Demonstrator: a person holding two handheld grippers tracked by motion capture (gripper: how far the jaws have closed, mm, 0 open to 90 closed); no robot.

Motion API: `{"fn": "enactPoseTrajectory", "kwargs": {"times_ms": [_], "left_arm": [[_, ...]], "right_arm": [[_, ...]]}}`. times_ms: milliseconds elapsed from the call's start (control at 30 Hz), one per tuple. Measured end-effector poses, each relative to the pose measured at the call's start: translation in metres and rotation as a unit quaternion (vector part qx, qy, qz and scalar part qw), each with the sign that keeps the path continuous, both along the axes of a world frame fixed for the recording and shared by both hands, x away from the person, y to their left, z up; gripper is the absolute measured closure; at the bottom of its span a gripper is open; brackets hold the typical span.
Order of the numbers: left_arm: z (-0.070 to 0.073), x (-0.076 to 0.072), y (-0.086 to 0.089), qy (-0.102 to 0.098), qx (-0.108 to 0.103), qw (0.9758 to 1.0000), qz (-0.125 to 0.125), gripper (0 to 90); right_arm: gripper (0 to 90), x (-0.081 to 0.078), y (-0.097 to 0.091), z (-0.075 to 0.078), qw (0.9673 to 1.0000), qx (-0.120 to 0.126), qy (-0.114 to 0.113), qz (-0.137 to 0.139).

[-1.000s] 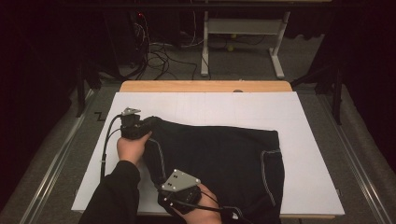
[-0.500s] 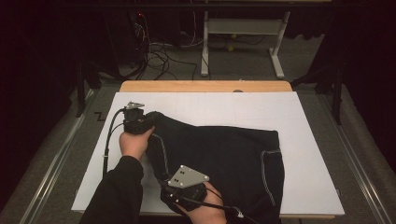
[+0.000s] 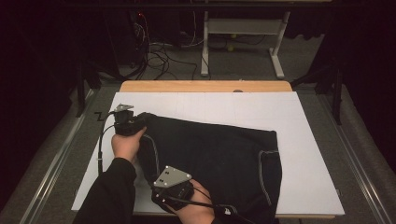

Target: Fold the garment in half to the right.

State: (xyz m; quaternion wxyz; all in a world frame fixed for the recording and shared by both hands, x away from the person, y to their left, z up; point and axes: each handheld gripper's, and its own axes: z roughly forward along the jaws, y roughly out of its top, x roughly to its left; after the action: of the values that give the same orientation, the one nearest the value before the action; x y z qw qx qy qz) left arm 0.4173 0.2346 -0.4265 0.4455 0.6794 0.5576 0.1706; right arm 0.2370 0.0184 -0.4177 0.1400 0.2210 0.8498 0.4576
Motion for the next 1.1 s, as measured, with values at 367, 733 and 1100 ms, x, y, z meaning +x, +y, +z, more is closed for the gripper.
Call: {"fn": "enactPoseTrajectory", "kwargs": {"times_ms": [367, 733, 1100], "left_arm": [[-0.014, -0.011, 0.042, 0.005, -0.005, 0.9997, 0.023, 78.2], [-0.053, 0.007, 0.004, 0.081, 0.049, 0.9947, -0.040, 37.3], [-0.048, 0.000, 0.000, 0.071, 0.071, 0.9923, -0.074, 76.4]], "right_arm": [[75.5, 0.001, 0.022, -0.009, 0.9999, -0.012, 0.004, 0.010], [75.5, -0.006, 0.019, -0.013, 0.9998, -0.014, 0.002, 0.013], [75.5, -0.006, 0.019, -0.012, 0.9998, -0.014, 0.001, 0.011]]}}
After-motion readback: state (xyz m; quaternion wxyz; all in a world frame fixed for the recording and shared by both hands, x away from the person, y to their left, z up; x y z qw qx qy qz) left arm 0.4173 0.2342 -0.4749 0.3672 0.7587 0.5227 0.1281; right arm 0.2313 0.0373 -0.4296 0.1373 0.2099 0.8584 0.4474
